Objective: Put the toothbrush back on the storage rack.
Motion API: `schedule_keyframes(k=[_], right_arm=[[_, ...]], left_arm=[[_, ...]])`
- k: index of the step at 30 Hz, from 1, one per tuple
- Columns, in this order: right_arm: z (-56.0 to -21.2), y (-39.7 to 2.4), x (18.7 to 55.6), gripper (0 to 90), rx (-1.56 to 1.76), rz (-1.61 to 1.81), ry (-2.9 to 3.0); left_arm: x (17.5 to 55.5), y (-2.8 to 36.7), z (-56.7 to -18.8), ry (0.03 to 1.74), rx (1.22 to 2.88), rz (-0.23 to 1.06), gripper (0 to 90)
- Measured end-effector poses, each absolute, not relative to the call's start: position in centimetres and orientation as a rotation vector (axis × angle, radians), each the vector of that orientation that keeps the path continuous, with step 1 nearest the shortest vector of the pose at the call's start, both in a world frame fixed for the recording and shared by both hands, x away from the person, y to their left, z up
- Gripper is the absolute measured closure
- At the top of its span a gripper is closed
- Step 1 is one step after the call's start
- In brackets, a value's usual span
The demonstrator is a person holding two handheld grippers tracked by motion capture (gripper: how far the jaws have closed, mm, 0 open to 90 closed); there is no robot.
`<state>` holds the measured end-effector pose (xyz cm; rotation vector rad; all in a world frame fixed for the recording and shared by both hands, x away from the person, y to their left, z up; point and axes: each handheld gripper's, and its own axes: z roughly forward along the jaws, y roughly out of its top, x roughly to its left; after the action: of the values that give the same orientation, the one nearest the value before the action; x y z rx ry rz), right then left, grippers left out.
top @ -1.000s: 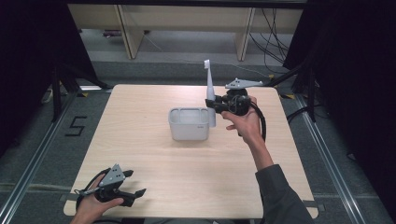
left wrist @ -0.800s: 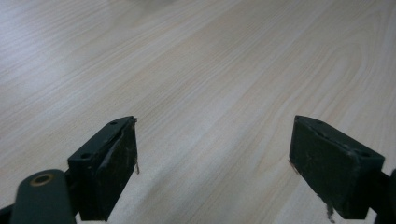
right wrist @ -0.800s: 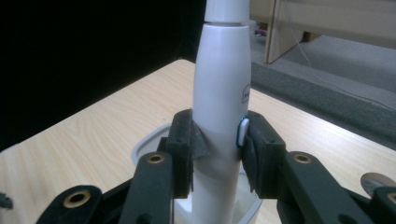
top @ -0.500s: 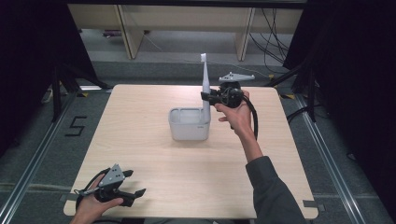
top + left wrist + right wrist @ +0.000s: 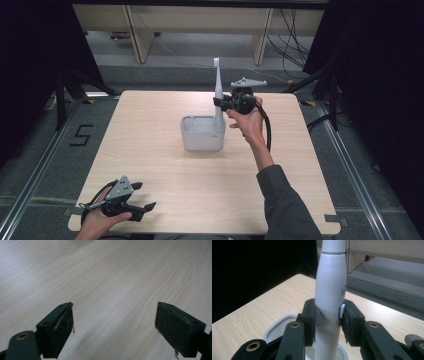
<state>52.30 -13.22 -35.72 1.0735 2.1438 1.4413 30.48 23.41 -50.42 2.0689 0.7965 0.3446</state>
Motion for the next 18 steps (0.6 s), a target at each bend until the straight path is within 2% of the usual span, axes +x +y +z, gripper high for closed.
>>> schedule_keyframes(k=[18], right_arm=[[-36.73, -13.04, 52.46, 66.7, 1.058, 1.412, 2.130]], left_arm=[[30.47, 23.45, -50.35, 0.792, 2.080, 0.346, 15.0]])
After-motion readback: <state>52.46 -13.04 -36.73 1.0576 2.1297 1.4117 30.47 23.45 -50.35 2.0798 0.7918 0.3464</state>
